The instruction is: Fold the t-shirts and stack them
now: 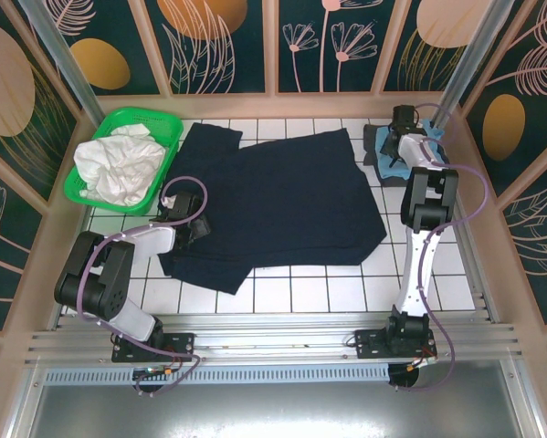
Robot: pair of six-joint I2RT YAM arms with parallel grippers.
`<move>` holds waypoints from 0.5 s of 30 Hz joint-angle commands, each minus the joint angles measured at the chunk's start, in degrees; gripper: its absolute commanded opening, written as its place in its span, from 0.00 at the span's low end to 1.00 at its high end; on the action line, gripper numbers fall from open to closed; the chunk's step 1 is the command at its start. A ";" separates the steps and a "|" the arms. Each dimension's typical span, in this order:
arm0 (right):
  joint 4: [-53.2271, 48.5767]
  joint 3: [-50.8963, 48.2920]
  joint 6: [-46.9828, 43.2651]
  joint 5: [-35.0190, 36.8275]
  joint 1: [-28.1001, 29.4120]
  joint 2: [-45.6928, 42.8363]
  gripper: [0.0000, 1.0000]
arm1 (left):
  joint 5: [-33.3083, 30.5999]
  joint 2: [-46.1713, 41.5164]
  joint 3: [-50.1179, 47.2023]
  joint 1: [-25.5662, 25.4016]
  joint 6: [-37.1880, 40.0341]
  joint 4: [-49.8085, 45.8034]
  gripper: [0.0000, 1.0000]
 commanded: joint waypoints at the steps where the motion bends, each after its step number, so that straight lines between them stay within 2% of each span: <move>1: -5.67 2.48 -0.82 1.52 1.79 -3.11 0.67 | 1.71 -1.34 1.64 0.41 1.90 -1.13 0.73; 5: -5.92 -0.75 0.77 4.43 4.08 -12.00 0.71 | 1.56 -0.66 2.48 0.44 2.39 -1.51 0.74; 8: -5.08 -11.58 4.15 3.41 8.19 -21.81 0.72 | 1.56 0.54 3.90 0.48 2.31 -1.57 0.74; 12: 6.41 -43.19 9.51 -2.01 18.40 -40.46 0.73 | 1.73 2.01 5.52 0.40 1.81 -2.14 0.72; 15: 8.95 -61.87 17.47 -1.33 24.15 -53.01 0.72 | 1.38 -0.53 4.64 0.43 1.53 -3.82 0.73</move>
